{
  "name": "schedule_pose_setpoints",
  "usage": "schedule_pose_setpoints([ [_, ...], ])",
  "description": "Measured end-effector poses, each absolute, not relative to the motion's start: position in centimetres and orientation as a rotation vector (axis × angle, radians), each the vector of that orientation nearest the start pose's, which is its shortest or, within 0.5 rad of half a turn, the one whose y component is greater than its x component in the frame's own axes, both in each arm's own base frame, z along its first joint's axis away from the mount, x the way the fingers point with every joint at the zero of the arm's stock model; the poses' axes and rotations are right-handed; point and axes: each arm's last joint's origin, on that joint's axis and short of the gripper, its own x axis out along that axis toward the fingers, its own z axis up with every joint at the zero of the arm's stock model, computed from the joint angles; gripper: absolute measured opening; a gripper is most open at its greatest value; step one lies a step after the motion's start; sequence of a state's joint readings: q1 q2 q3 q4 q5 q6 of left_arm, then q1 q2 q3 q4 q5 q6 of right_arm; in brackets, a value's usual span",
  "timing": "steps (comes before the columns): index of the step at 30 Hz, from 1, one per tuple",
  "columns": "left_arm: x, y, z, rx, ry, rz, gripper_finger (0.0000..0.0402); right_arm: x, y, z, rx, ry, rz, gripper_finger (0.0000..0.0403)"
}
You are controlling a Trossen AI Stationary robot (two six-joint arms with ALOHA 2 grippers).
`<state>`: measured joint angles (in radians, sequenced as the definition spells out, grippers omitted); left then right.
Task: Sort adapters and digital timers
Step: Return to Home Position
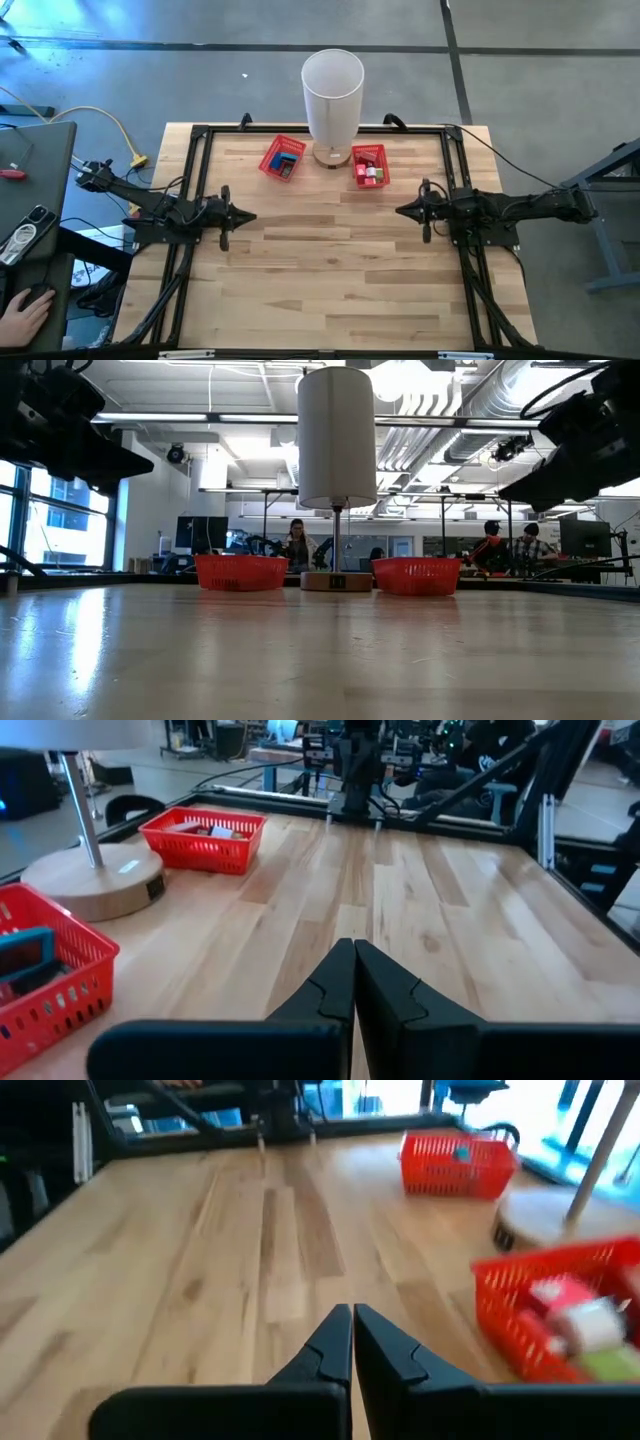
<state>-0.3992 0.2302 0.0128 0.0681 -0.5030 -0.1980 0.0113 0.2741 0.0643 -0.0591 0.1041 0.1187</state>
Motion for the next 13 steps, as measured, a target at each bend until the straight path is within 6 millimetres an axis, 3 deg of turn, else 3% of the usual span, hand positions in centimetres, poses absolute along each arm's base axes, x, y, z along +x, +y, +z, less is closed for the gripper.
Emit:
schedule_pose_setpoints([
  [6,10.42,-2.88,15.57,-0.093,0.126,0.114,0.0001,11.10,-0.06,15.63,0.161,0.271,-0.074,0.0002],
  [13,10.42,-2.88,15.57,-0.089,0.126,0.113,0.0001,11.04,0.62,15.67,0.174,0.286,0.162,0.0002],
])
